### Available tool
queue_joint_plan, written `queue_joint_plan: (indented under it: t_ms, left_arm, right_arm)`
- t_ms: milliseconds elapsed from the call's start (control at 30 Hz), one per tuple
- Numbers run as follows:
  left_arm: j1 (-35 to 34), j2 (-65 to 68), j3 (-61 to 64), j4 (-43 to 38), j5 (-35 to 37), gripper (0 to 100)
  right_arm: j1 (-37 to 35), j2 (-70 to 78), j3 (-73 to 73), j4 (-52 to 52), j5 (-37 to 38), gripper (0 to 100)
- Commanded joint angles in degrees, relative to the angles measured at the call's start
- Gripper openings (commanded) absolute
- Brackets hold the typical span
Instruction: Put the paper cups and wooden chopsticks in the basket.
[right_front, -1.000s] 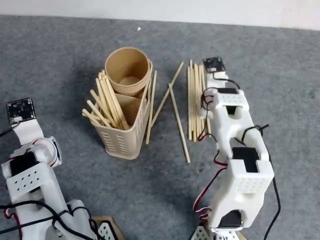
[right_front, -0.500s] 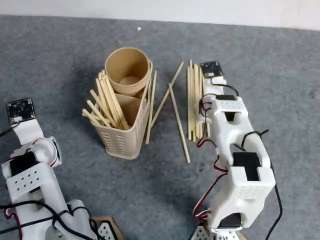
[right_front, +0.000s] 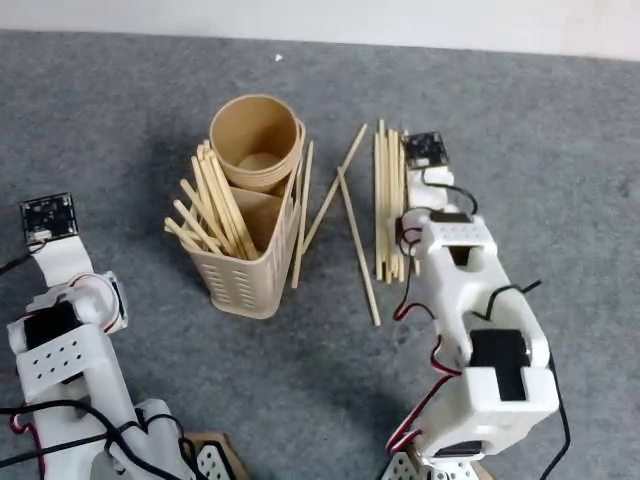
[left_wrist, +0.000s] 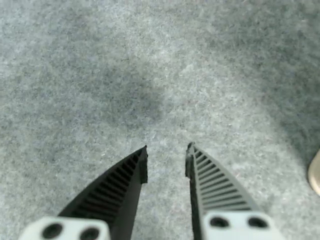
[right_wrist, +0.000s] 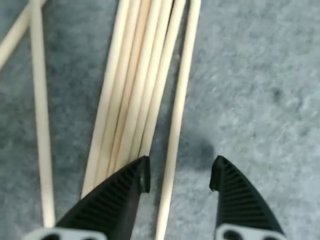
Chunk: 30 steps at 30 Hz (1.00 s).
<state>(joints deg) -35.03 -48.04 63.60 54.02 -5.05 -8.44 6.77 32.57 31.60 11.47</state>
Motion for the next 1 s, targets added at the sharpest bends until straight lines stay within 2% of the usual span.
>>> queue_joint_plan:
  t_ms: [0,367,567,867,967]
  left_arm:
    - [0.7,-0.9,-0.3,-0.8,-0.3,16]
    - [0.7,-0.9,-0.2,-0.9,-0.3,16]
    - [0.7,-0.9,-0.2,-1.0,-0.3,16]
    - [0.7,-0.9,-0.2,-0.6,-0.3,16]
    - [0.6,-0.9,-0.2,-0.6,-0.3,16]
  right_arm:
    - [-1.5,-2.9,0.4,-1.0,1.7,20.7]
    - [-1.5,-6.3,1.1,-2.6,0.8,20.6]
    - [-3.1,-8.6,7.0,-7.1,2.1,20.6]
    - [-0.2,-1.5,5.1,-6.5,2.4,20.6]
    - [1.0,0.8,1.2,-2.2,2.3,20.5]
